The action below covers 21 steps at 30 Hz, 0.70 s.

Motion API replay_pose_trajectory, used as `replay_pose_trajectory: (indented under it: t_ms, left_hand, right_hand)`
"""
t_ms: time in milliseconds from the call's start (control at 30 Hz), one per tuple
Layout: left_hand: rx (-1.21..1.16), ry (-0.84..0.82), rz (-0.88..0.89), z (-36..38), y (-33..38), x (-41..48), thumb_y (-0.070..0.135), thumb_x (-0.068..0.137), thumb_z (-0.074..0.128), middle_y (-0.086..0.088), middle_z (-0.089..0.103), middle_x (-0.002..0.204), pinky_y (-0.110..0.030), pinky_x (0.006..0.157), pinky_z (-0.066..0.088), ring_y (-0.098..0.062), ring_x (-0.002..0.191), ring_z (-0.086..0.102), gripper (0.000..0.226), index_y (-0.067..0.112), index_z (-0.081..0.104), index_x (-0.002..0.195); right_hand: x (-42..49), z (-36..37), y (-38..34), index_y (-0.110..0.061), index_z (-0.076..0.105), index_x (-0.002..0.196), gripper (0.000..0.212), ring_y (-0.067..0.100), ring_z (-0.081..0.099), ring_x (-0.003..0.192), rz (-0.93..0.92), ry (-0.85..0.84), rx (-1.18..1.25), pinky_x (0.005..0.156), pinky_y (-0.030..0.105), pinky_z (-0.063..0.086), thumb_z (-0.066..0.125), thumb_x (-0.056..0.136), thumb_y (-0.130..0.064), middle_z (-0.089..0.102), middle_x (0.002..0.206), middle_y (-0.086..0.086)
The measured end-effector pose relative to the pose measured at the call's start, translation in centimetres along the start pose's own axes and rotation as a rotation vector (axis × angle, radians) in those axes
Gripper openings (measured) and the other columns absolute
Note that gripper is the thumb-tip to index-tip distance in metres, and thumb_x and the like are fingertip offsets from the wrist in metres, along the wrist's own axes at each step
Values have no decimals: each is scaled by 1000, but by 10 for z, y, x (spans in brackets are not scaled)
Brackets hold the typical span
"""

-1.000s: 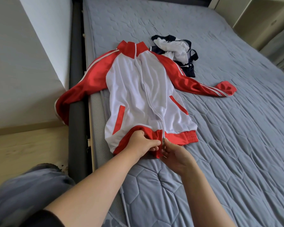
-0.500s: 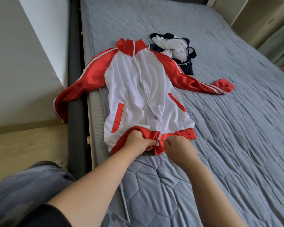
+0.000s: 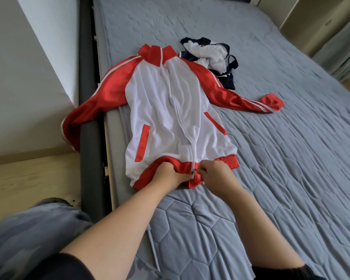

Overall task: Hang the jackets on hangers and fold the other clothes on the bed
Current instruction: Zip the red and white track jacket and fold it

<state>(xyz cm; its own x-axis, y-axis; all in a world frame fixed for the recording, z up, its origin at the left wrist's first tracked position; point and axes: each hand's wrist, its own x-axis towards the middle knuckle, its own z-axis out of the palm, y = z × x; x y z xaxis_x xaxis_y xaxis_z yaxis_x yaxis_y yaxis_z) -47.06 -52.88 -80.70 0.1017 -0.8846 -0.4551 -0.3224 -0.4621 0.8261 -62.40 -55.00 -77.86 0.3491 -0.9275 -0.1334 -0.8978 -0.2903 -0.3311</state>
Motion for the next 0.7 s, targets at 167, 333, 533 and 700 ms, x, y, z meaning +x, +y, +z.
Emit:
replay_pose_trajectory:
  t_ms: [167,333,533,700]
  left_hand:
    - [52,-46,-13,-1,2,2,34,81,71,-5,57,55,-20,48,35,-9,47,44,33,19,54,58]
    - [197,-163,-140,-9,3,-1,19,76,71,-1,46,48,-13,33,28,-10,36,39,28,14,48,60]
    - [473,-499,-112,-23,6,-7,33,85,62,1,56,56,-18,46,38,-10,41,44,29,17,58,62]
    - [605,35,153,-31,40,26,54,88,52,-7,68,85,-27,70,46,-22,81,64,44,11,64,85]
  right_hand:
    - [10,-1,-7,-11,51,57,29,25,50,41,-124,196,-329,42,24,24,75,73,-6,53,48,4]
    - [57,-16,-15,-3,51,56,26,28,45,35,-70,388,-208,42,23,20,73,63,10,50,45,10]
    - [110,-18,-17,-4,60,84,8,37,56,68,-112,292,-184,55,32,29,54,88,-6,63,75,14]
    - [120,-31,-9,-6,60,79,11,36,55,67,-212,286,-149,55,36,40,56,88,-10,63,73,10]
